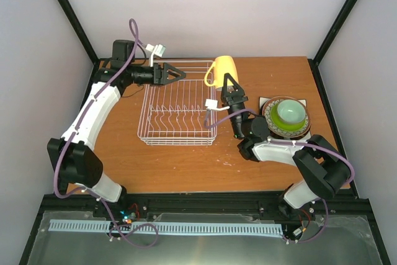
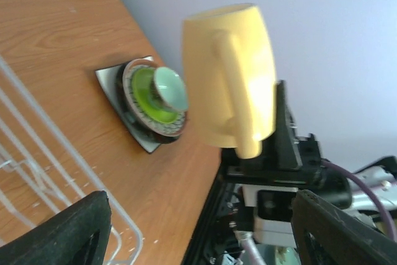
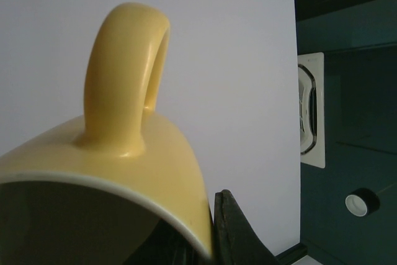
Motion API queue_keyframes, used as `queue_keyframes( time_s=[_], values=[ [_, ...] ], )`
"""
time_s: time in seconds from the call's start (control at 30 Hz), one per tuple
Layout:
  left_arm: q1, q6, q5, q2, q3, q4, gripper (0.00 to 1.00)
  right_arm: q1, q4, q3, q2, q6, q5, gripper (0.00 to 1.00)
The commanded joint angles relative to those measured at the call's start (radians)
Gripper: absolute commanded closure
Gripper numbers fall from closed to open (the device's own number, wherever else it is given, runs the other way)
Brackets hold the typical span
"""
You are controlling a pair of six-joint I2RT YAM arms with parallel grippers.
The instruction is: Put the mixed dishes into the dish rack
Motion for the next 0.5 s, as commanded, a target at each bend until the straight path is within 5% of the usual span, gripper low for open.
queue_keyframes(
  time_s=[0.0, 0.47],
  values=[
    [-0.059, -0.119, 0.092, -0.027, -0.006, 0.167, 0.2, 0.007, 0.193, 0.013, -0.015, -0.029, -0.054, 0.97],
    [-0.142, -0.157, 0.059, 0.05, 0.027, 0.212, 0.23, 0.04, 0.194, 0.038, 0.014, -0.017, -0.067, 0.97]
  ],
)
